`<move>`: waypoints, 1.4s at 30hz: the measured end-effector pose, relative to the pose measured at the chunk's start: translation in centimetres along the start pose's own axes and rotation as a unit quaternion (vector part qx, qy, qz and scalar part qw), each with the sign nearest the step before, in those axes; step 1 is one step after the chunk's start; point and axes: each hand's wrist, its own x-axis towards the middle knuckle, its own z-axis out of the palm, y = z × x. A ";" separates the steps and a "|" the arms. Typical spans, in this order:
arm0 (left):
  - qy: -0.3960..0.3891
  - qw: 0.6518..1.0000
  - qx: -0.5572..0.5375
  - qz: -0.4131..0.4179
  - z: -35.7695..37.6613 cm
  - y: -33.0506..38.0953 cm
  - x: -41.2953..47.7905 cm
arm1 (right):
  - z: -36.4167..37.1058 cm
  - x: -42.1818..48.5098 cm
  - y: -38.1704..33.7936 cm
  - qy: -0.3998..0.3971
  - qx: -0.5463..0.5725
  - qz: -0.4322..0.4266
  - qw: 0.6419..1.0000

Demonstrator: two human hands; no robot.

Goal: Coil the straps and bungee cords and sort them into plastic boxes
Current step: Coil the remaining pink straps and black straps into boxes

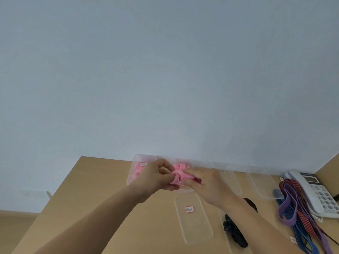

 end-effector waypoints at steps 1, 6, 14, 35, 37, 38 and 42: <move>0.006 0.999 0.037 0.018 -0.1 -0.1 0.1 | 0.3 0.2 0.0 0.000 -0.002 0.003 1.000; 0.012 0.987 0.149 0.062 -1.4 -0.6 0.6 | 1.5 0.8 -0.4 0.037 0.003 0.001 0.999; -0.081 0.989 0.117 0.044 -3.3 -2.1 2.1 | 3.0 0.7 1.4 0.033 -0.011 0.027 0.999; 0.136 0.978 0.158 0.009 2.8 -5.6 11.9 | 0.8 7.5 13.6 -0.051 0.070 0.012 0.996; 0.143 0.975 0.172 0.007 3.3 -6.3 12.4 | 0.8 8.0 14.7 -0.058 0.065 0.008 0.996; 0.139 0.974 0.179 -0.003 3.4 -6.6 12.5 | 0.8 8.1 15.2 -0.064 0.060 0.006 0.996; 0.077 0.978 0.170 -0.090 2.8 -7.6 12.8 | 1.4 8.3 16.7 -0.109 0.042 -0.013 0.993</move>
